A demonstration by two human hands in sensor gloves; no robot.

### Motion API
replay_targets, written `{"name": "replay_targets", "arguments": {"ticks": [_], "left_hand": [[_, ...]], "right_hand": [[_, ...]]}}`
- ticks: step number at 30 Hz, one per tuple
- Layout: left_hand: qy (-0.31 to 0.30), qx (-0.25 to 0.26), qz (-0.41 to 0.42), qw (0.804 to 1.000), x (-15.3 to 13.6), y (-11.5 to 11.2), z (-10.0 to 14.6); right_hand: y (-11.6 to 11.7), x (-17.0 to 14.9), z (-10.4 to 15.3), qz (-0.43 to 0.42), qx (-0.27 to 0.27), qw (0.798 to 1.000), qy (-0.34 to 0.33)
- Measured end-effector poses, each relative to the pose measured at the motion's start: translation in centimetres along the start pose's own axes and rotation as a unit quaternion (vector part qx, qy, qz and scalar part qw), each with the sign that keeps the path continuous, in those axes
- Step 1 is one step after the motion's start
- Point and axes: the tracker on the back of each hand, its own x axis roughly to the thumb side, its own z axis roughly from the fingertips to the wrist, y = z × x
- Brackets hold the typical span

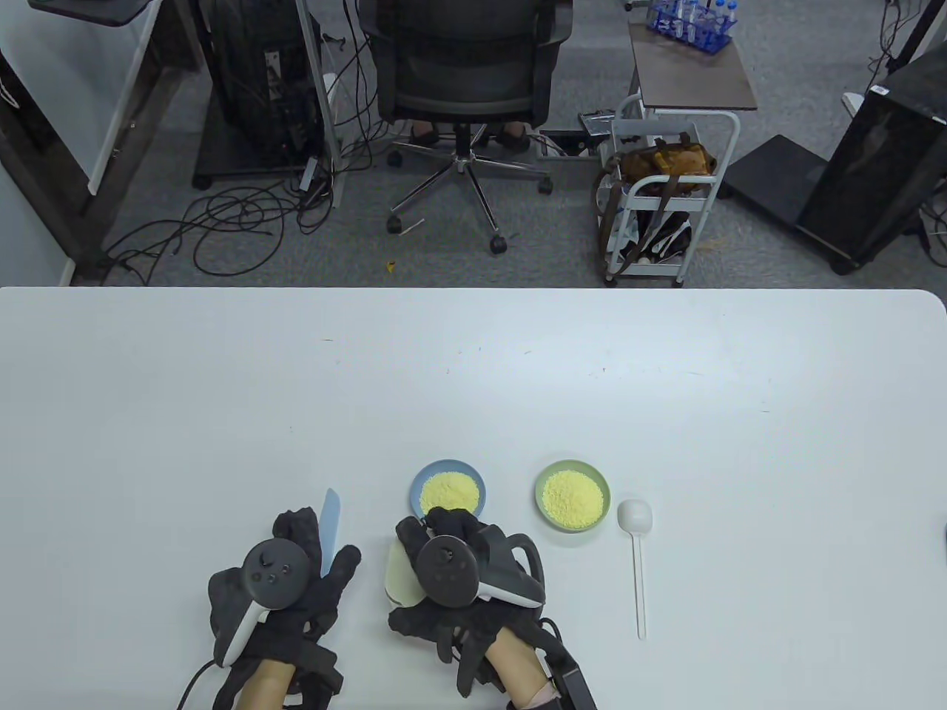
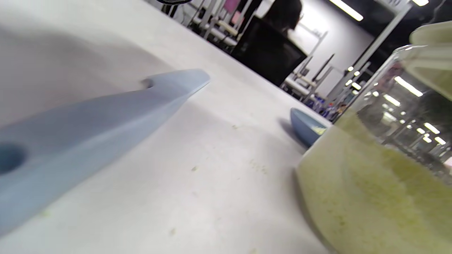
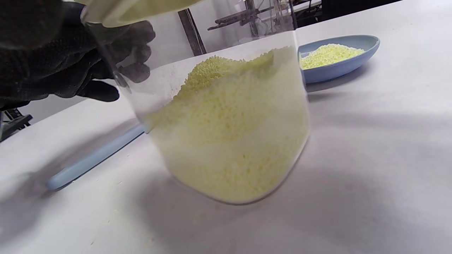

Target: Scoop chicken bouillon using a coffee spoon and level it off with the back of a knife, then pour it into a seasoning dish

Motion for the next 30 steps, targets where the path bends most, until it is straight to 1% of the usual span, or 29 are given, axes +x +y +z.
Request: {"name": "replay_targets", "arguments": {"ticks": [1,3,5,8,9,11,12,14,16,21,23,30], "left_hand": [[-0.015,0.015,0.0,1.0,0.4,0.1,0.2],[-0.042,0.037,0.008,0.998,1.1,0.2,0.6],[-0.077,0.049,0.036,0.995,1.8,0.1,0.9],[-0.122,0.05,0.068,0.989,2.8,-0.4,1.4],[-0.137,0.047,0.07,0.987,3.2,-0.7,1.6],[-0.153,0.046,0.071,0.985,3.6,-1.3,1.7],[-0.157,0.042,0.071,0.984,3.7,-1.5,1.7],[-0.161,0.012,0.079,0.984,3.8,-2.3,1.5],[-0.161,-0.003,0.088,0.983,3.8,-2.7,1.3],[-0.155,-0.033,0.121,0.98,3.5,-3.7,0.9],[-0.158,-0.044,0.122,0.979,3.5,-4.0,0.9],[-0.163,-0.048,0.11,0.979,3.6,-4.4,1.0]], "right_hand": [[0.0,-0.3,0.3,-0.013,-0.013,1.0,-0.014],[-0.1,-0.8,0.9,-0.049,-0.036,0.998,-0.019],[-0.3,-1.4,1.5,-0.089,-0.048,0.995,-0.013],[-0.2,-2.5,2.3,-0.125,-0.081,0.989,-0.009],[-0.1,-2.9,2.7,-0.142,-0.102,0.985,-0.001],[0.1,-3.4,3.1,-0.163,-0.124,0.979,0.008],[0.2,-3.5,3.2,-0.168,-0.128,0.977,0.01],[0.5,-3.8,3.3,-0.187,-0.131,0.973,0.023],[0.8,-3.9,3.2,-0.199,-0.132,0.971,0.021],[1.7,-3.9,2.7,-0.213,-0.124,0.969,0.033],[1.9,-4.0,2.7,-0.215,-0.119,0.969,0.037],[2.1,-4.2,2.6,-0.22,-0.117,0.968,0.044]]}}
